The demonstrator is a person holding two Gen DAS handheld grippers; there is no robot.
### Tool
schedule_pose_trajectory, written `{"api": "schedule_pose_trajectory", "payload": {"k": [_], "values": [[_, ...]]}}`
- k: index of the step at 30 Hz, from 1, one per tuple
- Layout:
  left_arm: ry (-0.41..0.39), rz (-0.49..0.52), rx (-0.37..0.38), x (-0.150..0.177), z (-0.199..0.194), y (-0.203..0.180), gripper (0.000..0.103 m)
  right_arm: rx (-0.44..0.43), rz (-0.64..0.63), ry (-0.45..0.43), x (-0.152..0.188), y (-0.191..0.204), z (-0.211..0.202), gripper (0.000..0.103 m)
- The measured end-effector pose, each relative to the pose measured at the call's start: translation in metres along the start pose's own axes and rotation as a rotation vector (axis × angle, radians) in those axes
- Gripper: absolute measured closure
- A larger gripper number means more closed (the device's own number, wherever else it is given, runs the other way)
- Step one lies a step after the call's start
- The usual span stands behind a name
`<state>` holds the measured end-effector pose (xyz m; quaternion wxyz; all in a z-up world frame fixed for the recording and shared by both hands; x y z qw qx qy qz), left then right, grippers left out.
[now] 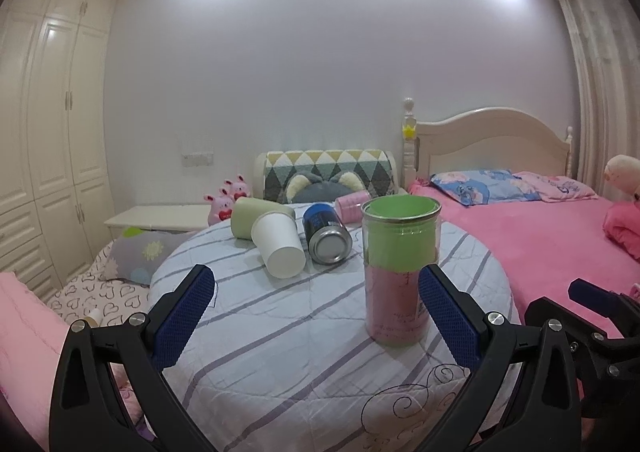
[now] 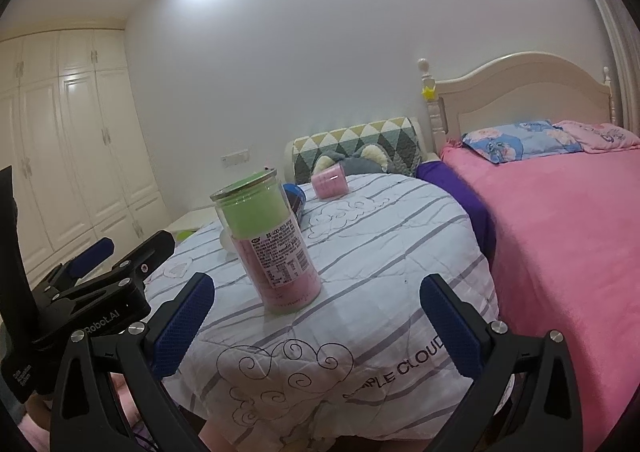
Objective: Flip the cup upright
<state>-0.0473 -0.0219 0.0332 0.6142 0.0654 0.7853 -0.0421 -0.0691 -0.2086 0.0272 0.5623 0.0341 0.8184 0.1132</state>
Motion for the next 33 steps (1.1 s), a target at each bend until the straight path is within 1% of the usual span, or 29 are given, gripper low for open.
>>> {"api": "schedule_pose_trajectory", "payload": {"k": [4, 9, 13, 15, 24, 28, 33], "values": [[-0.030, 0.020, -0.008, -0.003, -0.005, -0.003, 0.000, 0.011, -0.008, -0.046, -0.002, 0.002, -0.008, 0.000], [-0.064, 0.033, 0.004, -0.005, -0.010, -0.006, 0.000, 0.026, -0.020, -0.084, -0.002, 0.005, -0.016, 0.000], [-0.086, 0.041, 0.002, -0.006, -0.012, -0.007, 0.000, 0.046, -0.027, -0.088, 0.000, 0.007, -0.016, 0.000], [-0.099, 0.046, 0.007, -0.005, -0.013, -0.008, 0.000, 0.042, -0.024, -0.085, 0.001, 0.008, -0.017, 0.000], [-0.106, 0.043, 0.020, -0.001, -0.012, -0.012, 0.000, 0.053, -0.027, -0.071, 0.005, 0.007, -0.014, 0.000], [-0.115, 0.041, 0.016, 0.001, -0.013, -0.013, 0.000, 0.055, -0.015, -0.063, 0.007, 0.004, -0.015, 0.000], [-0.129, 0.034, 0.005, 0.002, -0.017, -0.011, 0.000, 0.068, -0.021, -0.074, 0.005, 0.003, -0.019, 0.000]]}}
Point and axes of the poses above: each gripper's, at about its wrist camera, not at the fingertips, and z roughly the way its jaws point, y to its left, x to its underside, the point moved 3 cm from there along z, roughly the way its jaws point, and after that the axes turned 5 degrees about x, right-handed, at the moved point
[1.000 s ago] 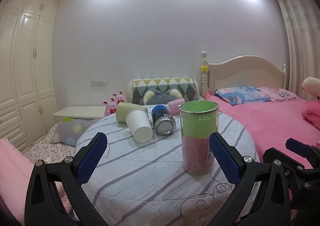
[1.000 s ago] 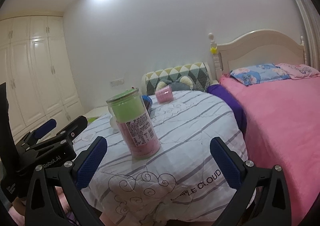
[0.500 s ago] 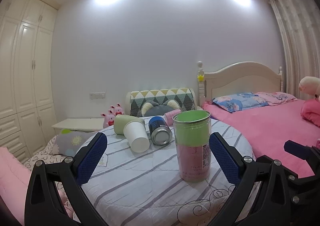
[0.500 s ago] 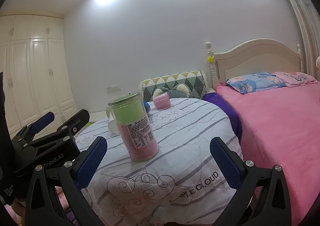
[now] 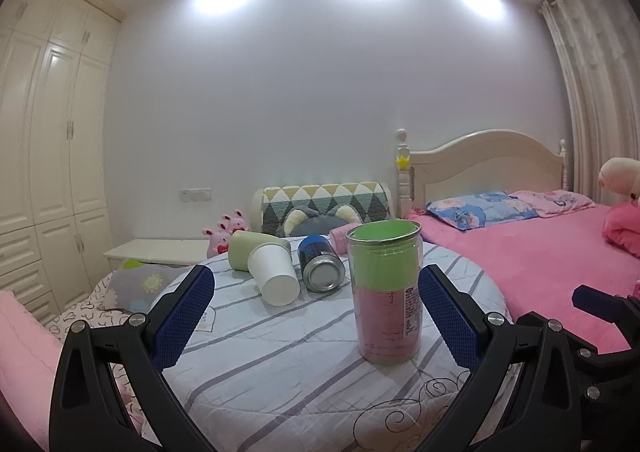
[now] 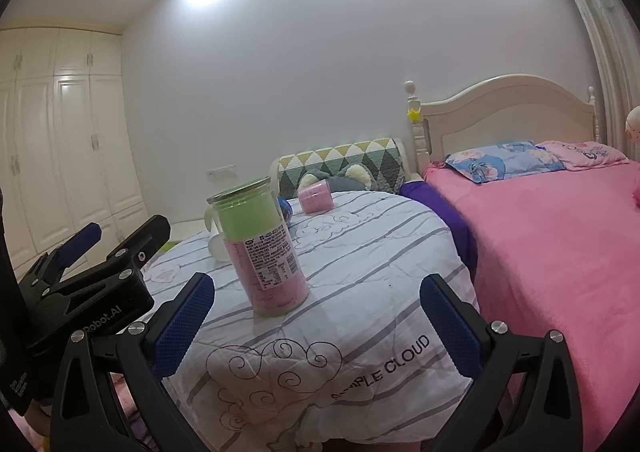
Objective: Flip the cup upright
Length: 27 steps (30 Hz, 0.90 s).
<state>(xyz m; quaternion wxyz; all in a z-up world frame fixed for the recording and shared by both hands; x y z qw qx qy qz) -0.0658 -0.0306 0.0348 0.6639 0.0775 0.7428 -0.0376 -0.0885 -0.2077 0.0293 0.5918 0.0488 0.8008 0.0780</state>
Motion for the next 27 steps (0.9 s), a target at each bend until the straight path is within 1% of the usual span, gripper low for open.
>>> {"api": "schedule_pose_trajectory", "payload": {"k": [9, 15, 20, 27], "values": [[0.000, -0.006, -0.001, 0.0011, -0.0016, 0.0006, 0.000, 0.001, 0.002, 0.002, 0.0001, -0.0002, -0.0026, 0.000], [-0.001, -0.011, -0.002, 0.0023, -0.0029, 0.0033, 0.000, 0.020, -0.017, -0.006, -0.0030, -0.0008, -0.0012, 0.000], [-0.011, -0.021, -0.018, 0.0029, -0.0053, 0.0074, 0.000, 0.017, -0.014, -0.007, -0.0045, -0.0008, -0.0009, 0.000], [-0.016, -0.017, -0.019, 0.0034, -0.0072, 0.0100, 0.000, 0.009, -0.019, -0.010, -0.0051, 0.0021, -0.0010, 0.000]]}}
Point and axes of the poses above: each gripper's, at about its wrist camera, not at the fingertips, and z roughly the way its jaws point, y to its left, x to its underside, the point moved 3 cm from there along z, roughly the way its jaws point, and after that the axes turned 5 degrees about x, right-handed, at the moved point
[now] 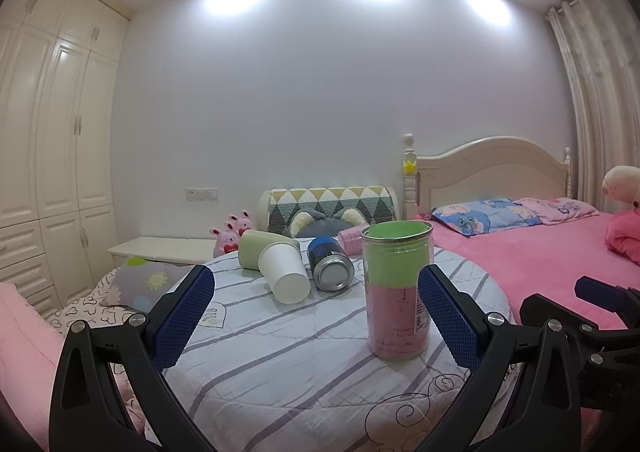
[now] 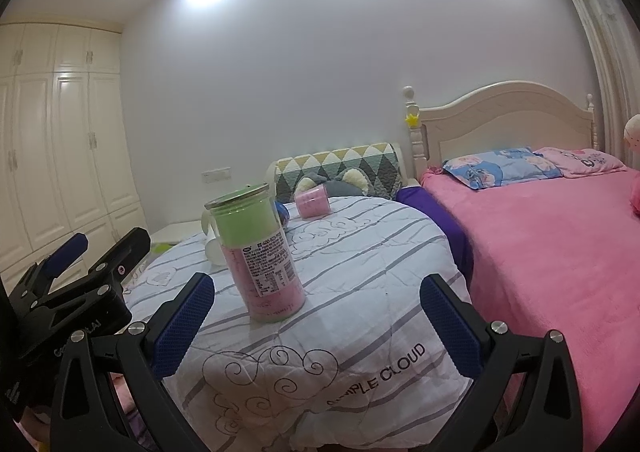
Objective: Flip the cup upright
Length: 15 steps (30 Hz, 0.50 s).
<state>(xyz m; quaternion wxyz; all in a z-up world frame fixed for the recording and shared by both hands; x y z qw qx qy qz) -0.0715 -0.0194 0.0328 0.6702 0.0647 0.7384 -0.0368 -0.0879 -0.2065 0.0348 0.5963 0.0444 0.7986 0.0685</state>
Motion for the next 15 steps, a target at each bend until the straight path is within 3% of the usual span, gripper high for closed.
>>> {"api": "schedule_pose_trajectory", "payload": {"k": [15], "values": [[-0.005, -0.005, -0.006, 0.0007, -0.0044, 0.0021, 0.000, 0.002, -0.005, 0.008, -0.0002, 0.0021, 0.0000, 0.000]]}}
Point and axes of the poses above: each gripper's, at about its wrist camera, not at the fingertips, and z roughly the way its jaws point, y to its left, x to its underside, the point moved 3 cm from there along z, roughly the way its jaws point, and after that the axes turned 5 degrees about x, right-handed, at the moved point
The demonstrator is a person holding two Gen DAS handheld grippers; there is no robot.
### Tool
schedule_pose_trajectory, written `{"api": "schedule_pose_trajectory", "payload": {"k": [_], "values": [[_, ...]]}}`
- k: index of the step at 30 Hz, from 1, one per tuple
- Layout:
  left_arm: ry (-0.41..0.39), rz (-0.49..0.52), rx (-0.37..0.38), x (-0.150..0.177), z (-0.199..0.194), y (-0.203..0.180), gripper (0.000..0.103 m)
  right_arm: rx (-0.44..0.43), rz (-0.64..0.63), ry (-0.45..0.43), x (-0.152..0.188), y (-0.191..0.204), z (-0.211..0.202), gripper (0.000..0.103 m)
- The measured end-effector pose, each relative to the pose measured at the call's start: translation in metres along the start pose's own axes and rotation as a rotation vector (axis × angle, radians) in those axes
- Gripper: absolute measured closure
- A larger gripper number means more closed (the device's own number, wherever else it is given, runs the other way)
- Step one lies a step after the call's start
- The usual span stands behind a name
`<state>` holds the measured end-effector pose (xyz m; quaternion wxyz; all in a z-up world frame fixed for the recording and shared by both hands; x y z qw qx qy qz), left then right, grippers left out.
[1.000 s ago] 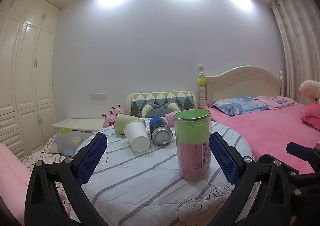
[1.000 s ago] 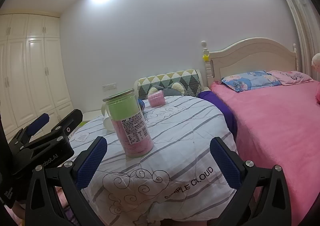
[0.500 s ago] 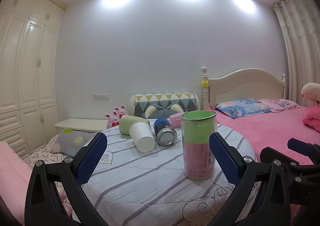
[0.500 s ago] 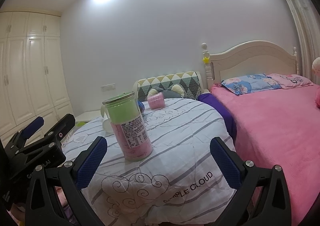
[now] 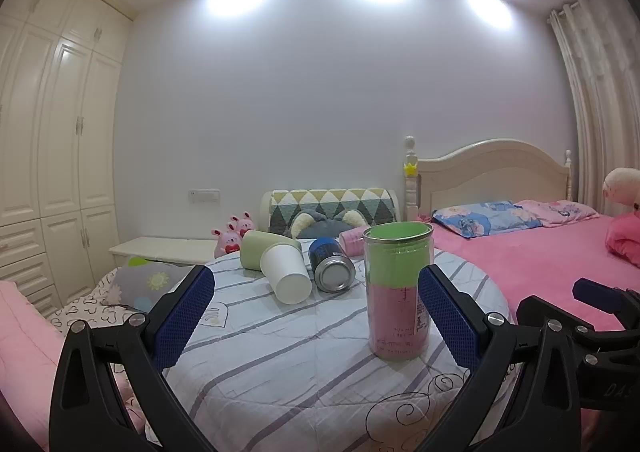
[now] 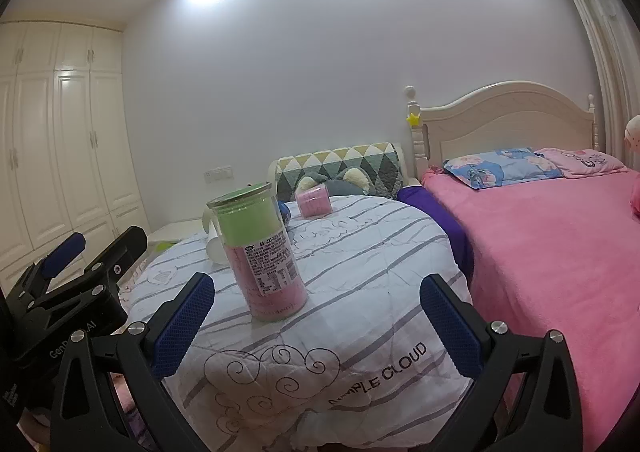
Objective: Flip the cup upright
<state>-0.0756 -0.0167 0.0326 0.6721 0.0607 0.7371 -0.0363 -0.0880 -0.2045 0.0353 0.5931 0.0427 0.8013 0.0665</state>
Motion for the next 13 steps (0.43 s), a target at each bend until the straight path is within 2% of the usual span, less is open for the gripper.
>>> {"api": "schedule_pose_trajectory", "payload": {"k": [13], "values": [[0.009, 0.000, -0.014, -0.0007, 0.0061, -0.0007, 0.000, -0.005, 0.003, 0.034, 0.0043, 0.0005, 0.0074, 0.000]]}}
Point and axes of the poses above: each gripper's, at about its wrist camera, not at the fingertips, and z roughly the way its jaws point, y to its left, x to its underside, the point moved 3 cm from there along z, roughly the way its jaws point, and after that the axes turned 5 degrees about x, right-handed, at the moved point
